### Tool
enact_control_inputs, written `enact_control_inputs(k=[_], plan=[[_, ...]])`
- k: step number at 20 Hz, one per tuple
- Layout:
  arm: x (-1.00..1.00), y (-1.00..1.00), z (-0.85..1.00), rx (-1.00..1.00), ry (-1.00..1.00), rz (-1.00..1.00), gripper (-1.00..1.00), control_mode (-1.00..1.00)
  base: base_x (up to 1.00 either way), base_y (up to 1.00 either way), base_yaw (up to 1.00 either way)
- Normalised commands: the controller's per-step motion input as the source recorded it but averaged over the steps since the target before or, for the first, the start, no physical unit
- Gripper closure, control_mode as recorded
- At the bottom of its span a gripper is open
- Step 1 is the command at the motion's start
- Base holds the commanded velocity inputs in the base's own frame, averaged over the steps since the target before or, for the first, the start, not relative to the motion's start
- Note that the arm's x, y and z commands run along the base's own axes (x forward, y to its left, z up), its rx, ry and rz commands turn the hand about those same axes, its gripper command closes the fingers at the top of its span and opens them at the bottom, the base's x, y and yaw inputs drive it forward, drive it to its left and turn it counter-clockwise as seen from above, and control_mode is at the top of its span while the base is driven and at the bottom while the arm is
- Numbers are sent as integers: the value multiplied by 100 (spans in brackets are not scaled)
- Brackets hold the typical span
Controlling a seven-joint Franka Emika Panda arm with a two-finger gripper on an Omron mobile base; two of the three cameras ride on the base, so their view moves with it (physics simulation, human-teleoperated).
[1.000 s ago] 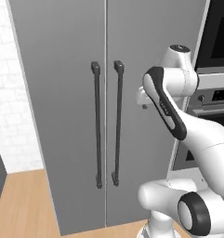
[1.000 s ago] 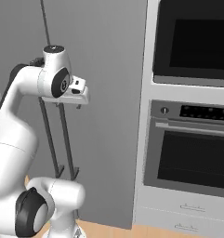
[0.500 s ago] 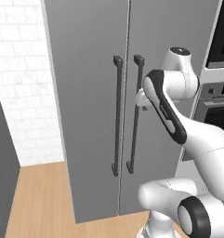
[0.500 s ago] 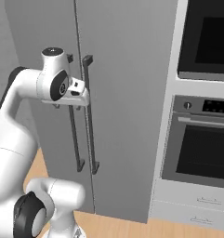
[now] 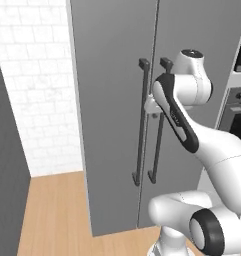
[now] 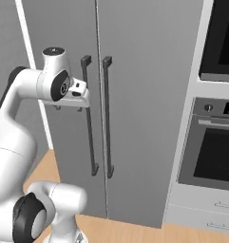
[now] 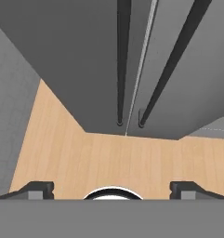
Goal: Take the strawberry from the fridge and place it on top of the pancake, located on the dining counter.
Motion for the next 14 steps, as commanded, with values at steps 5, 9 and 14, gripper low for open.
enact_control_inputs(k=[5,9,14], plan=[[0,0,0,0,0,0,-100,100,-50,-48,0],[0,0,0,0,0,0,-100,100,-15,-32,0],[0,0,0,0,0,0,-100,100,-27,-2,-6]])
